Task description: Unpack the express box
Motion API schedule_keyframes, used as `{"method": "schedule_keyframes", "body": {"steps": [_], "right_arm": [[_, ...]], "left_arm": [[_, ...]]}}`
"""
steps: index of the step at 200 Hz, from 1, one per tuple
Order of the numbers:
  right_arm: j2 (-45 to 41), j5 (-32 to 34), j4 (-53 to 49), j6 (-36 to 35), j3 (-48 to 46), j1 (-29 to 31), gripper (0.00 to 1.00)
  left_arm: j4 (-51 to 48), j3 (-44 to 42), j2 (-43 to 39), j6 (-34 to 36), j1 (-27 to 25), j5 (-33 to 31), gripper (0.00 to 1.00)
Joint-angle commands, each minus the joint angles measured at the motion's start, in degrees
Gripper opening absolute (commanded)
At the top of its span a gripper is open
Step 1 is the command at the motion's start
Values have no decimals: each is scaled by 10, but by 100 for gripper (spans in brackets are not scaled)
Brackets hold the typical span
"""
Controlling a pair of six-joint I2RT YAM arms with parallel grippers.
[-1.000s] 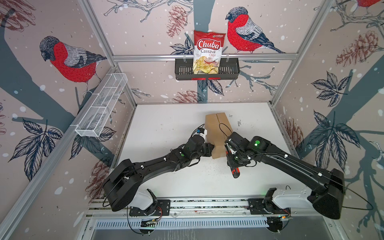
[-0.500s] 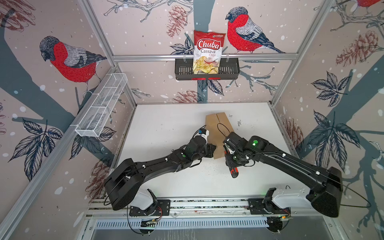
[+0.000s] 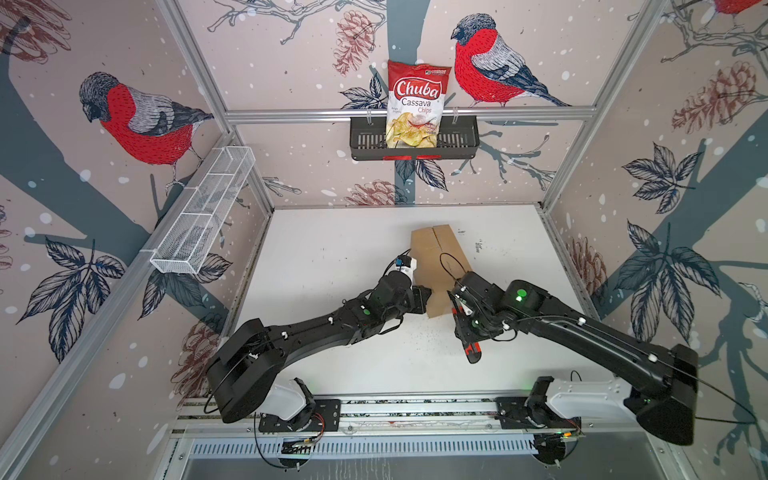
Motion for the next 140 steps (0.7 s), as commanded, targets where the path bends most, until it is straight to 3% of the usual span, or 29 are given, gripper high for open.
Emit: {"method": "schedule_keyframes", "body": {"steps": [1, 80, 120, 140], "right_arm": [[-23, 13, -5, 35, -16, 16, 11], [-119, 33, -2, 90, -76, 56, 11], [-70, 61, 18, 45, -7, 46, 11], [-26, 82, 5, 13, 54, 16, 11]], "left_arm": [[16, 3, -6, 1, 0, -15, 15], [-3, -5, -49, -6, 0, -59, 18], [-54, -16, -99, 1, 6, -96, 22], [-77, -25, -124, 2, 30, -83, 23]]}}
